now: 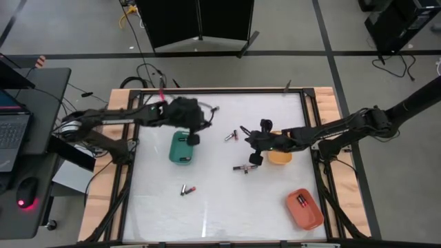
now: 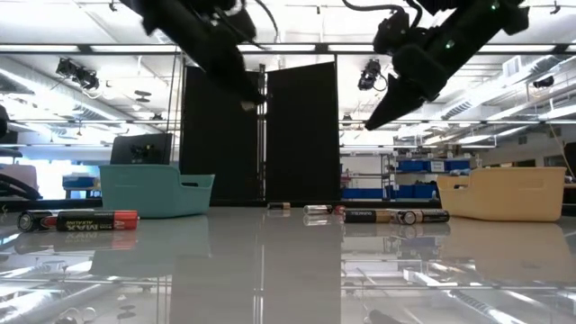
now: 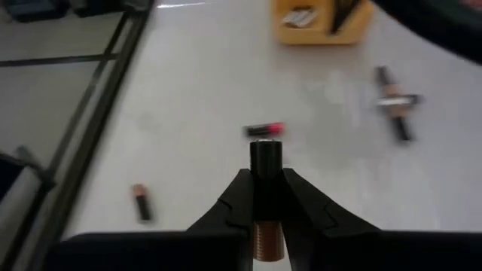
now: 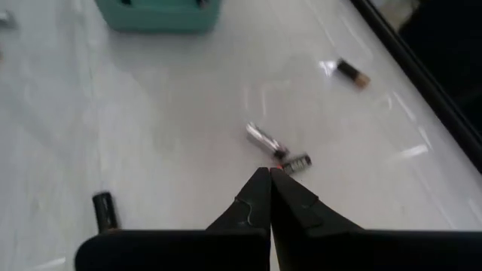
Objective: Sort batteries
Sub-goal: Put the black and copper battery into the green bin
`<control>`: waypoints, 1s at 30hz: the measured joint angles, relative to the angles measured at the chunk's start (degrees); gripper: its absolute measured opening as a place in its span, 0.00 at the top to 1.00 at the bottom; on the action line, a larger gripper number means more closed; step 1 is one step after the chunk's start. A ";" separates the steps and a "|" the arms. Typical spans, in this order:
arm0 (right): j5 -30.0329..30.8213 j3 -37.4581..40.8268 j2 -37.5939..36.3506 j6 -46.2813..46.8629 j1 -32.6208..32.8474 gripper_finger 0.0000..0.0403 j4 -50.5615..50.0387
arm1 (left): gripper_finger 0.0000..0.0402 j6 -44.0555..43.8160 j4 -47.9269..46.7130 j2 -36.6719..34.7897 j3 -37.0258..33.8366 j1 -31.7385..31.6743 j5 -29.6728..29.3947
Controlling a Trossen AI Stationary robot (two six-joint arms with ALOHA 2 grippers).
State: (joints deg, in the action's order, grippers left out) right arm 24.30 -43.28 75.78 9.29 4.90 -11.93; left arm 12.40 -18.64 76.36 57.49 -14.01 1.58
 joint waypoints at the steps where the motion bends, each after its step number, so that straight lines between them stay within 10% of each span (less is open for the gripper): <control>1: -0.66 0.88 -0.01 -0.95 -0.22 0.98 2.49 | 0.89 -0.95 -0.22 -1.35 -1.14 1.50 -0.64; 10: -3.66 6.96 -0.01 -3.08 -1.19 0.98 15.86 | 0.89 -11.07 -12.09 -8.98 -6.71 10.75 -12.25; 30: -4.91 8.96 0.01 -3.44 -3.90 0.98 20.05 | 0.89 -13.17 -14.10 -0.34 -15.92 7.13 -6.92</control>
State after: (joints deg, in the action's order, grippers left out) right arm 19.40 -34.33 75.79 5.86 0.99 8.12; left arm -0.77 -32.74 76.03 41.58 -6.88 -5.34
